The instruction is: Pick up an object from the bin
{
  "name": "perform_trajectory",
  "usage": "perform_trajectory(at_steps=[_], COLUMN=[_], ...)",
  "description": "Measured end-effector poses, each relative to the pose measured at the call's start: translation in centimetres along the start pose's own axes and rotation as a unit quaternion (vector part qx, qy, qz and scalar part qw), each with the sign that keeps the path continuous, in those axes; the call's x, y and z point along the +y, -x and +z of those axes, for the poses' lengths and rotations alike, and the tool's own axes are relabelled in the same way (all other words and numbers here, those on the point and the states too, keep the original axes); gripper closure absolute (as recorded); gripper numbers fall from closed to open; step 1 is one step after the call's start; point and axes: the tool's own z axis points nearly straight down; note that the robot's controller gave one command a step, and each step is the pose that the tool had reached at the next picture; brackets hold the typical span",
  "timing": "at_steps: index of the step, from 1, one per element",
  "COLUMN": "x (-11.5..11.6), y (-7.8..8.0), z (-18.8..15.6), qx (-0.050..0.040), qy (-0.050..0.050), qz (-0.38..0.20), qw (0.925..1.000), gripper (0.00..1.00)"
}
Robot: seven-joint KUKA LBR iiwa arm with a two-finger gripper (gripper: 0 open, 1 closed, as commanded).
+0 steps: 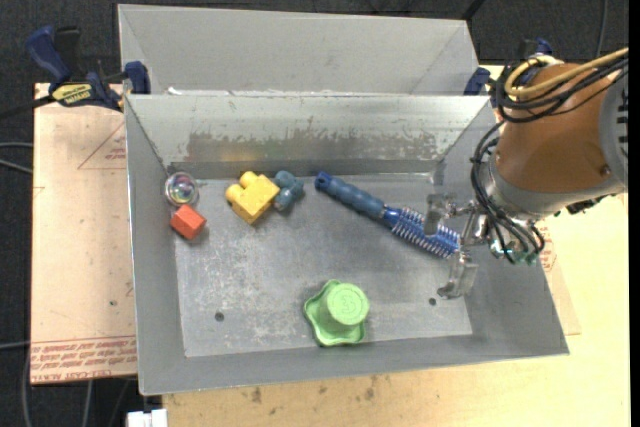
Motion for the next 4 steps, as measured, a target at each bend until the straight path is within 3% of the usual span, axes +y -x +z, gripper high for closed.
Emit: perform_trajectory(at_steps=[1,2,3,4], x=[-3.2,-3.1,-1.8,3.3], y=[3.7,3.9,2.4,-0.3], z=[9.4,8.9,5.8,10.2], qx=[-0.0069,-0.0096,-0.0054,-0.003], qy=[0.0,0.0,0.0,0.0], qz=[0.058,0.057,0.069,-0.061], qw=[0.9983,0.9983,0.9976,0.9981], gripper=[0.0,1.0,1.0,1.0])
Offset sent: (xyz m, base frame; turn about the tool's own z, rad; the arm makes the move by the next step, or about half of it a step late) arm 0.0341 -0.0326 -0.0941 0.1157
